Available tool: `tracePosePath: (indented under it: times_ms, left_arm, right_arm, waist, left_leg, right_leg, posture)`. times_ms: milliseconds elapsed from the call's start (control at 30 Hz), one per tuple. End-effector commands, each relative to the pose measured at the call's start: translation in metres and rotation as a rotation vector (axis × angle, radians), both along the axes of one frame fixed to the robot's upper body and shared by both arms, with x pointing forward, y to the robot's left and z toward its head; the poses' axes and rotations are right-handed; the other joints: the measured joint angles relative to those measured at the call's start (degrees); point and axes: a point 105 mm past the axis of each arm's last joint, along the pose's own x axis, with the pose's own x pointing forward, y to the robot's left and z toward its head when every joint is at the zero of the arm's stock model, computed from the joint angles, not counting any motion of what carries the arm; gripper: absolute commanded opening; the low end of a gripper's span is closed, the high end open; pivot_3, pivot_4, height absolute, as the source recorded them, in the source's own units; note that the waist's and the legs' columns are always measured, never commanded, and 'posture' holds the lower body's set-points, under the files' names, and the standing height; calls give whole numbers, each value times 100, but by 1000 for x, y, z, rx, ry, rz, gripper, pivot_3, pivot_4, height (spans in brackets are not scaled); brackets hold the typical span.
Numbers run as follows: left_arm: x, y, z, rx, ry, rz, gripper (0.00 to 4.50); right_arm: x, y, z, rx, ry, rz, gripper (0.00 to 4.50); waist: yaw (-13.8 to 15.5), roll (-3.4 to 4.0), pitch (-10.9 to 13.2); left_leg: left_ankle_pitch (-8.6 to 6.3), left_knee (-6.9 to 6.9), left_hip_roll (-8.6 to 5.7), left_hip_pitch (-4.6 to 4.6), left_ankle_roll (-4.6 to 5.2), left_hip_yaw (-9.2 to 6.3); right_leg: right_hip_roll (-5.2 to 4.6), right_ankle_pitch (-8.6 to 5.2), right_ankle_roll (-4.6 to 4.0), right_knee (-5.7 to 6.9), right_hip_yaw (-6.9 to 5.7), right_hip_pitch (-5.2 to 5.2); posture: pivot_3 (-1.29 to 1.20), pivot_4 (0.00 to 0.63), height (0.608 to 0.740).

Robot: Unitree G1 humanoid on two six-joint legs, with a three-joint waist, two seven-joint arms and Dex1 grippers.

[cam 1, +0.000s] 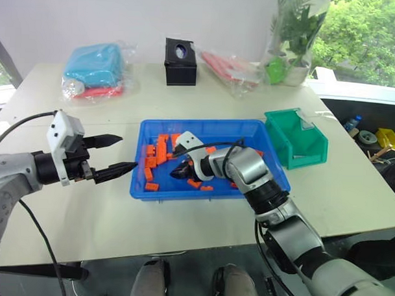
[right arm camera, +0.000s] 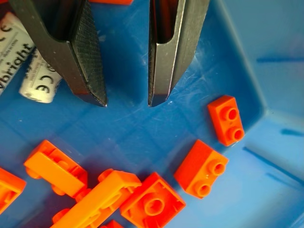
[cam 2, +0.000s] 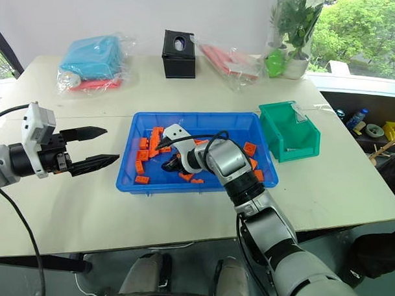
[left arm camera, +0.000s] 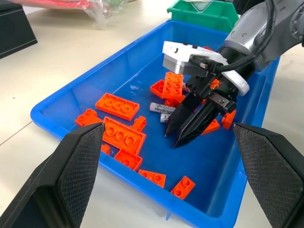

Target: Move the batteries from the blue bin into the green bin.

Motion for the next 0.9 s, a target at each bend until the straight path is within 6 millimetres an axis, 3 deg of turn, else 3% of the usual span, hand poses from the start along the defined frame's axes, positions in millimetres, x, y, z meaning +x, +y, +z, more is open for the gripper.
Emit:
tracePosePath:
  times_ms: [33,67,233,333,467,500,800,900]
  left_arm:
    - [-2,-1,11,14,-51,-9,4500]
    - [-2,-1,11,14,-51,-8,4500]
    - [-2,2,12,22,-50,-2,4500]
    - [-2,3,11,26,-47,-5,4500]
    - [-1,2,10,28,-47,-11,4500]
    - [-1,2,10,27,-48,-13,4500]
    - [1,-2,11,29,-57,-29,4500]
    - [2,-2,13,31,-61,-29,4500]
  right_arm:
    - [11,-11,5,-8,-41,-39,1372]
    - [12,-12,5,-5,-45,-41,1372]
    - [8,-20,49,71,-93,-56,1372]
    - [-1,-27,47,52,-78,-61,2231]
    - [-3,-39,36,9,-69,-93,4280]
    - [-1,-42,34,3,-68,-109,4458]
    - [11,-52,14,-23,-55,-170,4458]
    - [11,-48,18,-19,-93,-145,4458]
  waist:
    - [-6,0,0]
    - [-8,0,0]
    - [-11,0,0]
    - [-19,-1,-1]
    - [-15,-1,-1]
    - [-12,-1,-1]
    - [-22,-2,-1]
    - [-16,-2,-1]
  left_leg:
    - [0,0,0,0,0,0]
    - [0,-1,0,0,0,0]
    - [1,0,0,-2,0,-1]
    - [0,-2,1,-1,1,-2]
    - [0,-4,1,1,0,-1]
    - [0,-4,0,1,0,0]
    - [1,-3,0,2,1,2]
    - [1,-3,0,3,1,1]
  right_leg:
    - [0,0,0,0,0,0]
    - [0,0,0,1,0,0]
    - [0,1,0,1,0,-2]
    - [0,1,0,0,0,-1]
    - [0,0,0,0,0,-1]
    - [-1,0,0,-1,0,-1]
    - [0,1,1,0,0,0]
    - [0,1,1,0,0,1]
  posture:
    - [0,150,636]
    - [0,150,636]
    - [0,150,636]
    - [0,150,636]
    - [0,150,636]
    - [0,150,636]
    - [0,150,636]
    - [0,150,636]
